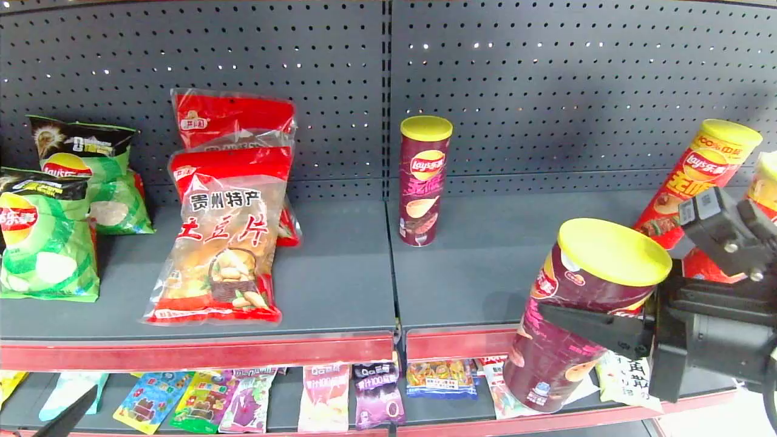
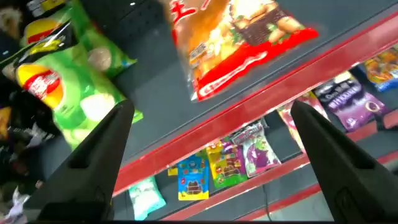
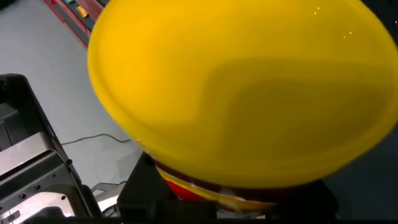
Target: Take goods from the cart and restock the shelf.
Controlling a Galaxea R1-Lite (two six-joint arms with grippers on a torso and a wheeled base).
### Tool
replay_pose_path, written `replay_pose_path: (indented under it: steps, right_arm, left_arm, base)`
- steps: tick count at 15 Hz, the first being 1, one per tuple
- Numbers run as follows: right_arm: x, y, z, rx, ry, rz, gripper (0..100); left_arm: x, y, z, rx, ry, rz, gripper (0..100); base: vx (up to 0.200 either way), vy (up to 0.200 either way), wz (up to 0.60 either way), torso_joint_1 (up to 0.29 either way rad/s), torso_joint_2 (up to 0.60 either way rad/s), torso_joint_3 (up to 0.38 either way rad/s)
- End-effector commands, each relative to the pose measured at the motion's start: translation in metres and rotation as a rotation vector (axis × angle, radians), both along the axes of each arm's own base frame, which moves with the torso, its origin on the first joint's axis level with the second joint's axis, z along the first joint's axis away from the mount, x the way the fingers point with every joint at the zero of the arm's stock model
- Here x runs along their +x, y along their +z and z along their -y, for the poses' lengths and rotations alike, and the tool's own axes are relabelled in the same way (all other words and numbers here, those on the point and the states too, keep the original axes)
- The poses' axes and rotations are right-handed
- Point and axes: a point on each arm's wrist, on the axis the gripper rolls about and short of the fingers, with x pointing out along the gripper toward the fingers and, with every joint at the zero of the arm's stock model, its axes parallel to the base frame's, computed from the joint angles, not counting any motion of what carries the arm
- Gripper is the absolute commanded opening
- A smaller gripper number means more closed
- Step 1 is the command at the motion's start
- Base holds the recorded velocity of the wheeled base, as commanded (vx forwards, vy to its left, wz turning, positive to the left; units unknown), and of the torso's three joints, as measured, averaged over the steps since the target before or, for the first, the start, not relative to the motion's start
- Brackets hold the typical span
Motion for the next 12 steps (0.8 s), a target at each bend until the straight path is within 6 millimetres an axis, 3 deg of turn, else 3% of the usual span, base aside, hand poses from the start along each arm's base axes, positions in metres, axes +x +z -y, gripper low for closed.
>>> replay_pose_path:
  steps: [1,2,3,4,5,6,7,9,12]
  right_arm:
    - [-0.003,0.001,0.001,0.005,0.001,0.009,0]
    - [-0.003,0.001,0.001,0.005,0.001,0.009,0]
    - [-0.003,0.002,0.001,0.005,-0.001,0.010,0]
    - [-0.003,0.002,0.001,0.005,-0.001,0.010,0]
    - [-0.003,0.004,0.001,0.009,-0.001,0.017,0]
    - [-0.002,0.004,0.001,0.010,-0.002,0.018,0]
    - [-0.002,0.005,0.001,0.015,-0.005,0.028,0]
    - [-0.002,0.005,0.001,0.016,-0.014,0.031,0]
    - [-0.001,0.006,0.002,0.016,-0.022,0.032,0]
  left_arm:
    - [0.038,0.025,0.012,0.016,-0.093,-0.064,100]
    - [0.050,0.034,0.017,0.009,-0.140,-0.070,100]
    - [0.075,0.052,0.032,-0.045,-0.260,-0.084,100]
    - [0.086,0.057,0.040,-0.087,-0.295,-0.108,100]
    - [0.117,0.070,0.065,-0.197,-0.350,-0.124,100]
    - [0.127,0.074,0.072,-0.210,-0.362,-0.109,100]
    - [0.165,0.075,0.090,-0.218,-0.352,-0.062,100]
    - [0.205,0.066,0.115,-0.259,-0.423,-0.033,100]
    - [0.220,0.066,0.132,-0.366,-0.654,-0.095,100]
  base:
    - [0.000,0.000,0.00,0.000,0.00,0.000]
    - [0.000,0.000,0.00,0.000,0.00,0.000]
    - [0.000,0.000,0.00,0.000,0.00,0.000]
    - [0.000,0.000,0.00,0.000,0.00,0.000]
    - [0.000,0.000,0.00,0.000,0.00,0.000]
    - [0.000,0.000,0.00,0.000,0.00,0.000]
    - [0.000,0.000,0.00,0.000,0.00,0.000]
    - [0.000,0.000,0.00,0.000,0.00,0.000]
    - [0.000,0.000,0.00,0.000,0.00,0.000]
